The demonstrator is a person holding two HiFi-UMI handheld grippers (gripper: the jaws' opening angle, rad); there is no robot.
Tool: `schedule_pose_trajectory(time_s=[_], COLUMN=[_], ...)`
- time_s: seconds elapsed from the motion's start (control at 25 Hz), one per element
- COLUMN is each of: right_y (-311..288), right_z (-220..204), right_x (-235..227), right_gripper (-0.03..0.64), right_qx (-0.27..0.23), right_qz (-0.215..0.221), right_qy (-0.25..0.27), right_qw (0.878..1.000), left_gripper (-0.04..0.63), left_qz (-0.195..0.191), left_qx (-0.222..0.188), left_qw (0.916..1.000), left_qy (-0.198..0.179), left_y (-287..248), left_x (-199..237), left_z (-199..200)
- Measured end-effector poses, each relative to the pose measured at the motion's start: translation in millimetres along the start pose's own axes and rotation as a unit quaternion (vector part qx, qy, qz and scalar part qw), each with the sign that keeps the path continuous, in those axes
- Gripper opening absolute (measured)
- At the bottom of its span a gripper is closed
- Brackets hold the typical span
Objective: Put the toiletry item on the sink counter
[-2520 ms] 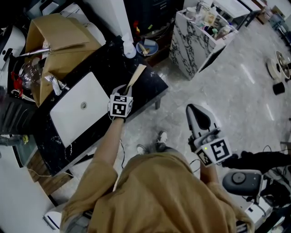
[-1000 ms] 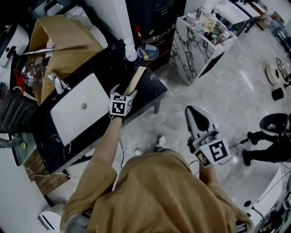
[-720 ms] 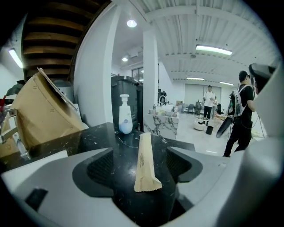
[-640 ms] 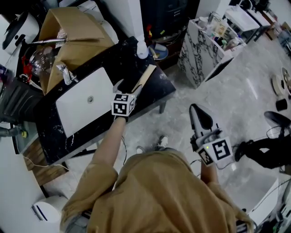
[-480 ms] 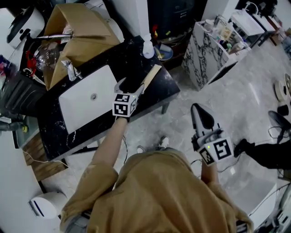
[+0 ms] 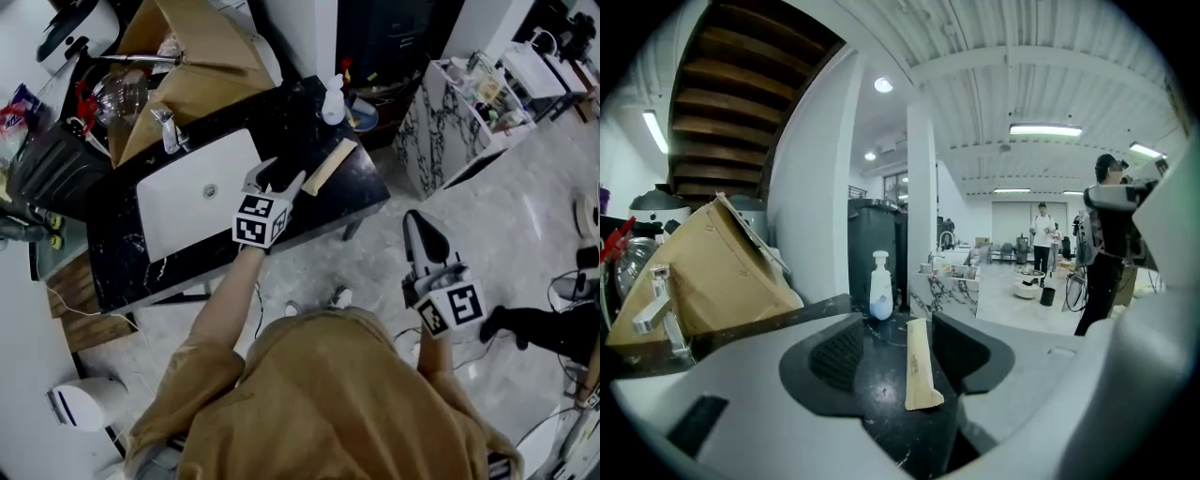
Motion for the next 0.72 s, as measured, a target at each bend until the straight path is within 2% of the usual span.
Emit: schedule_pose_trajectory(time_s=[0.08, 0.2, 0.32, 0.4, 0.48, 0.6, 0.72], right_y=[-5, -12, -16, -18, -20, -22, -24], right_z=[1, 7, 14, 18, 20, 24, 28], right_x=[0, -4, -8, -10, -12, -17, -23], right_gripper=[0.003, 0.003, 0.003, 0.003, 0.003, 0.003, 0.003], right_qx=[-0.003, -0.009, -0.015, -0.019, -0.022, -0.022, -0.022], right_qz=[0.004, 0.012, 0.014, 0.013, 0.011, 0.008, 0.004], right_qy=[-0.001, 0.000, 0.004, 0.007, 0.010, 0.017, 0.024], right_qw=[1.000, 1.000, 1.000, 1.000, 1.000, 1.000, 0.999], left_gripper=[0.205, 0.100, 0.033, 0.014, 0.008, 0.005, 0.005], left_qz=[-0.001, 0.011, 0.022, 0.032, 0.046, 0.075, 0.099], left_qx=[-0.019, -0.058, -0.099, -0.128, -0.152, -0.178, -0.193], left_qw=[0.9998, 0.9981, 0.9947, 0.9911, 0.9867, 0.9791, 0.9735], left_qy=[-0.008, -0.018, -0.015, -0.016, -0.033, -0.065, -0.072], left_y=[14, 39, 64, 82, 100, 125, 147], left_x=[1, 3, 8, 9, 8, 8, 10], left_z=[11, 34, 54, 64, 72, 78, 80])
Point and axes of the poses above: the fingertips, and each gripper's own axes: y backward along the fingers, x to its left, z out of its top, the point moved 8 cm from there along y, backward along the fingers, and after that the axes turned 14 degrees about x, right-handed, at the moved point
